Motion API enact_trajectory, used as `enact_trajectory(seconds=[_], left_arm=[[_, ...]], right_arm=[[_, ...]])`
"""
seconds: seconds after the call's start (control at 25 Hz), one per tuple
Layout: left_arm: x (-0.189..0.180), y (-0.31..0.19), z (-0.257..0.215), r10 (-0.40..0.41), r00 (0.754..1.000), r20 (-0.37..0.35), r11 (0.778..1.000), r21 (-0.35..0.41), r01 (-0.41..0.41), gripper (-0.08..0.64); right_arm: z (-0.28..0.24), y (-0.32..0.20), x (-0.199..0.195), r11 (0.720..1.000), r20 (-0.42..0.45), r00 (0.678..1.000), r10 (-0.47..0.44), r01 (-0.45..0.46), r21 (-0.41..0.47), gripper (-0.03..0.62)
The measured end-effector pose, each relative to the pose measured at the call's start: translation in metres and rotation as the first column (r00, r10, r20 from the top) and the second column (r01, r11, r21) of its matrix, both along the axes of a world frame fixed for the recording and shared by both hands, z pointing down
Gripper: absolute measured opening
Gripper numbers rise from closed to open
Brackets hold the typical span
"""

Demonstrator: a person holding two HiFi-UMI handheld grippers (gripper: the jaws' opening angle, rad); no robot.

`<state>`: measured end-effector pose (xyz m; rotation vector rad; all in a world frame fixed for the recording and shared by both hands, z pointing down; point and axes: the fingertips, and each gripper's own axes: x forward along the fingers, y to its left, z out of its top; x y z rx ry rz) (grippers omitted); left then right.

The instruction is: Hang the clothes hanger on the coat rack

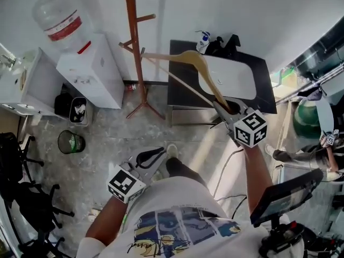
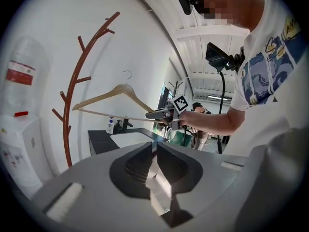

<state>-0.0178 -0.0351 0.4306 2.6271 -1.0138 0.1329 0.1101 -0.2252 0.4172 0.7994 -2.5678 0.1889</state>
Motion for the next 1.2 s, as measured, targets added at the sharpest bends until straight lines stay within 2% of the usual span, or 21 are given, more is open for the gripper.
enact_trajectory(seconds=[0.28, 0.52, 0.72, 0.92, 1.2], left_arm=[[-0.022, 0.014, -0.008, -0.058, 0.998, -0.009, 0.998, 0.023, 0.058, 0.034], [-0.047, 0.024, -0.016, -0.123, 0.992, -0.021, 0.992, 0.039, 0.124, 0.034], [-0.069, 0.023, -0.022, -0.200, 0.980, -0.022, 0.978, 0.063, 0.201, 0.034], [-0.087, 0.012, -0.025, -0.263, 0.964, -0.031, 0.961, 0.075, 0.265, 0.034], [-0.098, -0.014, -0.034, -0.323, 0.945, -0.054, 0.940, 0.098, 0.327, 0.034]], right_arm=[[-0.041, 0.013, -0.048, 0.989, 0.064, 0.987, -0.147, 0.148, -0.008, 0.032], [-0.072, 0.003, -0.099, 0.972, 0.120, 0.964, -0.236, 0.236, 0.014, 0.031], [-0.095, -0.017, -0.141, 0.950, 0.121, 0.942, -0.312, 0.310, 0.031, 0.029], [-0.112, -0.050, -0.179, 0.937, 0.114, 0.930, -0.350, 0.349, 0.027, 0.029], [-0.113, -0.101, -0.213, 0.938, 0.092, 0.935, -0.343, 0.345, -0.009, 0.028]])
